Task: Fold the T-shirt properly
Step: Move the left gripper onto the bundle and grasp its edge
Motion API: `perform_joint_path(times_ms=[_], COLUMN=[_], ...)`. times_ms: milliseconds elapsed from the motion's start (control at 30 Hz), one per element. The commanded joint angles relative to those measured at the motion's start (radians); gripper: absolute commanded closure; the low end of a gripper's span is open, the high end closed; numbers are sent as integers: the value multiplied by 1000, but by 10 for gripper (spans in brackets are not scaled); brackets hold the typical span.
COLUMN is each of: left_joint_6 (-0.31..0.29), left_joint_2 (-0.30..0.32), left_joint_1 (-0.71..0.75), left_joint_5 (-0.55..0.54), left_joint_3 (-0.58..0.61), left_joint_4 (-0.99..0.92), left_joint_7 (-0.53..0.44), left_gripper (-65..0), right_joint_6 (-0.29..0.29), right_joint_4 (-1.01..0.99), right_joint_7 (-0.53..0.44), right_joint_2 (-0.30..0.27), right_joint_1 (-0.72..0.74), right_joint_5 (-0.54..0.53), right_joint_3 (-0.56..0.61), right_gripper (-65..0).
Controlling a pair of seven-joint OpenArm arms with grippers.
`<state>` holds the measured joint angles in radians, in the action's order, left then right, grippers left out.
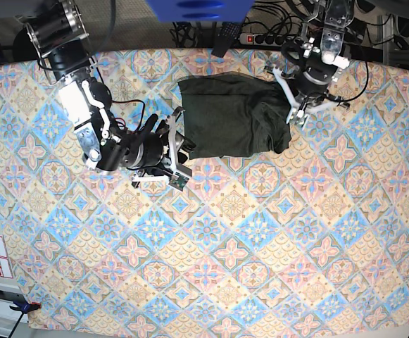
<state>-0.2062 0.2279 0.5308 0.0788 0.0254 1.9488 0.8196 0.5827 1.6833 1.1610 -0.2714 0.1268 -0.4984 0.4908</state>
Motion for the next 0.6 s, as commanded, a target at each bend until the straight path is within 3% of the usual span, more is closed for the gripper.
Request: perform_joint_path(times_ms=[0, 133, 300, 400, 567], left_joint_6=[3, 3, 0, -3, 1], left_joint_2=[-11, -52, -58, -52, -2], left_joint_1=[12, 33, 55, 73, 28], left_joint_5=[0, 0, -3, -1, 8], left_joint_3=[-31, -98, -97, -43, 87], left_joint_4=[16, 2, -1, 60, 76], left_joint_7=[-26, -36, -72, -128, -133], left_gripper=[0, 0, 0, 0, 0], right_joint_6=[6, 6, 6, 6, 6], right_joint_4=[18, 16, 13, 11, 11], right_joint_7=[-17, -17, -17, -17, -17], right_joint_2=[-4, -2, -2, -2, -2], right_joint_1=[17, 17, 17, 17, 17], right_joint_5=[-10, -9, -7, -6, -6], right_joint_3=[-7, -7, -7, -7, -7], right_gripper=[-171, -171, -171, -171, -171])
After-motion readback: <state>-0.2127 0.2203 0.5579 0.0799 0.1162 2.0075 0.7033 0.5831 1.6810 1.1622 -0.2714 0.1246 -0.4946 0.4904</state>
